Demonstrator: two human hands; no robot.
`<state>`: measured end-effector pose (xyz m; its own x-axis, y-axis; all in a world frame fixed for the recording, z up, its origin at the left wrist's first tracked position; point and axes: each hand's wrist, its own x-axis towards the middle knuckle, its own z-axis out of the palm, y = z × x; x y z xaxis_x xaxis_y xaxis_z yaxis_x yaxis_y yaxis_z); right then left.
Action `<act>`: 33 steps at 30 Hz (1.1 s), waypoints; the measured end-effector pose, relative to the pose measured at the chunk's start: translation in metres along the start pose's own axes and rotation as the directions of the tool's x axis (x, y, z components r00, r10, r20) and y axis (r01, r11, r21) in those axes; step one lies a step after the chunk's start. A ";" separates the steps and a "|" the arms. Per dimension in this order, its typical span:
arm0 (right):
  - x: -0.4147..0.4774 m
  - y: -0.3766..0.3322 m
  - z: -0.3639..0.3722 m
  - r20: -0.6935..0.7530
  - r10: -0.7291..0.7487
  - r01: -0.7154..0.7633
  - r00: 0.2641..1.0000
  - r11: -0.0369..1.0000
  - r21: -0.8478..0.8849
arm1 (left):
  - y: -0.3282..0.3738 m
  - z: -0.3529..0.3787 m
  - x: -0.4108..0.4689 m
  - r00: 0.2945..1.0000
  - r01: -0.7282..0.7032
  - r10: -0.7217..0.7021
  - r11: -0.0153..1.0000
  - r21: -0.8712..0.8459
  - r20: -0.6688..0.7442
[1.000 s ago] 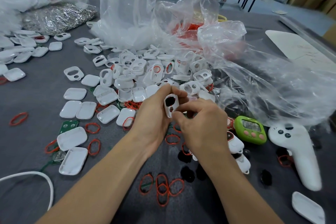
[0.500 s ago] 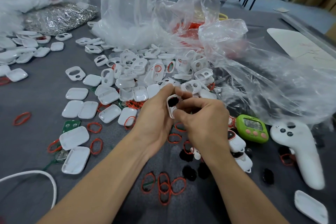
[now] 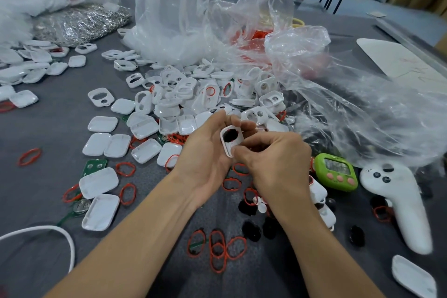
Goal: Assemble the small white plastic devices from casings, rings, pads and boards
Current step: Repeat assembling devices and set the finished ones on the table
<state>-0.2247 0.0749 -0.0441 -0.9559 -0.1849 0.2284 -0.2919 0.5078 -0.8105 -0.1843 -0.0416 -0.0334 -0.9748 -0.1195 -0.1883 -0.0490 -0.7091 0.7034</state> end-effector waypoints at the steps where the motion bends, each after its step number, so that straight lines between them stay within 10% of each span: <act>1: -0.001 -0.001 0.000 -0.001 -0.006 0.006 1.000 1.000 -0.020 | 0.000 0.000 0.000 1.000 -0.003 0.003 1.000 0.001 -0.003; 20: 0.004 0.003 -0.008 -0.115 0.015 0.001 0.993 0.990 0.141 | 0.003 -0.005 0.005 1.000 0.016 -0.015 0.994 -0.109 0.006; 33: 0.006 0.005 -0.001 0.274 0.030 -0.131 0.961 0.923 0.361 | 0.005 -0.002 0.001 0.997 0.040 -0.040 0.999 0.006 0.066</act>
<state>-0.2316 0.0771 -0.0459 -0.9184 -0.3927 0.0479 -0.1318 0.1897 -0.9729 -0.1852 -0.0470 -0.0316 -0.9843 -0.0450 -0.1708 -0.0890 -0.7090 0.6996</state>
